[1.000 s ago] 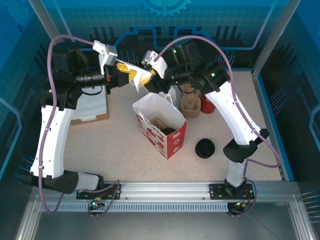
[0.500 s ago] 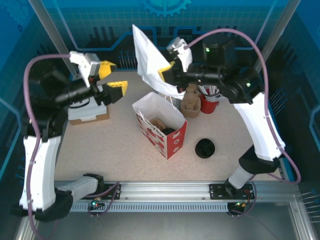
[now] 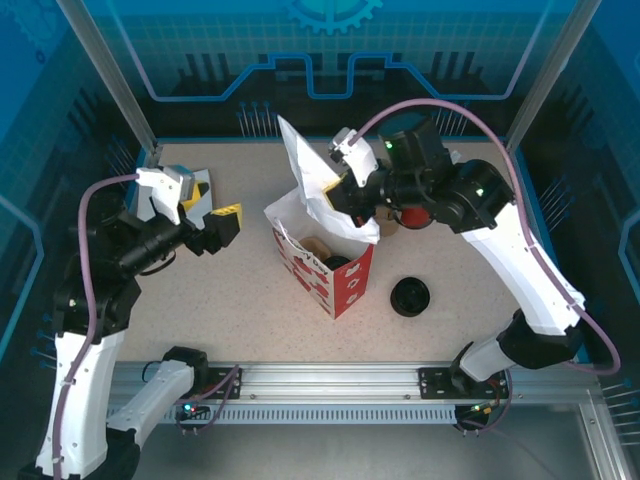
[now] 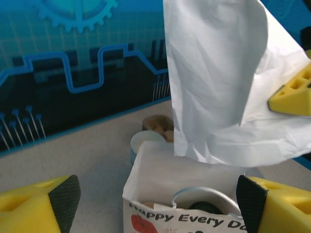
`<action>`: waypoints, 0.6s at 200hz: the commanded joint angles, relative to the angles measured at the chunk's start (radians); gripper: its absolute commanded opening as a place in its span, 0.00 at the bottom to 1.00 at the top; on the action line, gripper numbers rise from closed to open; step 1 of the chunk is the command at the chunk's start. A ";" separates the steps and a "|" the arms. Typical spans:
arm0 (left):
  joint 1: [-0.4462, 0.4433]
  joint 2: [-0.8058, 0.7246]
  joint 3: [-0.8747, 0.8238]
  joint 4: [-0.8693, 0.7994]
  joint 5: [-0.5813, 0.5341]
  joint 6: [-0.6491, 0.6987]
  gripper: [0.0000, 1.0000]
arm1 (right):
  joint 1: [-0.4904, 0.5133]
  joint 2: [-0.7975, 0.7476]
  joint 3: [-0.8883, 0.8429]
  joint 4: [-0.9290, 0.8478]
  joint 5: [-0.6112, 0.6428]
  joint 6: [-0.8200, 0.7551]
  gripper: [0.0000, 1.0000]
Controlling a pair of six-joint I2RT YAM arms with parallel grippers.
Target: Pack the takeout coffee
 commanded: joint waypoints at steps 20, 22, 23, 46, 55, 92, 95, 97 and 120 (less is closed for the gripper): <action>-0.006 -0.015 -0.009 0.003 -0.052 -0.024 0.88 | 0.015 0.065 -0.028 -0.059 0.038 -0.011 0.01; -0.006 -0.015 -0.010 0.004 -0.052 -0.023 0.89 | 0.015 0.066 -0.033 -0.056 0.032 -0.012 0.01; -0.006 -0.015 -0.010 0.004 -0.053 -0.023 0.89 | 0.014 0.067 -0.035 -0.054 0.029 -0.013 0.01; -0.006 -0.009 -0.011 0.002 -0.049 -0.019 0.89 | 0.016 0.091 -0.079 -0.011 -0.008 -0.029 0.02; -0.006 -0.009 -0.012 0.001 -0.046 -0.019 0.89 | 0.015 0.102 -0.089 0.004 -0.012 -0.040 0.03; -0.007 -0.010 -0.015 -0.003 -0.046 -0.019 0.89 | 0.015 0.168 -0.105 0.070 -0.036 -0.086 0.03; -0.007 -0.011 -0.016 -0.002 -0.046 -0.019 0.89 | 0.014 0.174 -0.104 0.069 -0.037 -0.088 0.03; -0.007 -0.010 -0.016 -0.003 -0.047 -0.019 0.89 | 0.014 0.181 -0.102 0.068 -0.039 -0.091 0.03; -0.006 -0.010 -0.017 -0.003 -0.046 -0.021 0.89 | 0.015 0.221 -0.109 0.063 -0.041 -0.105 0.04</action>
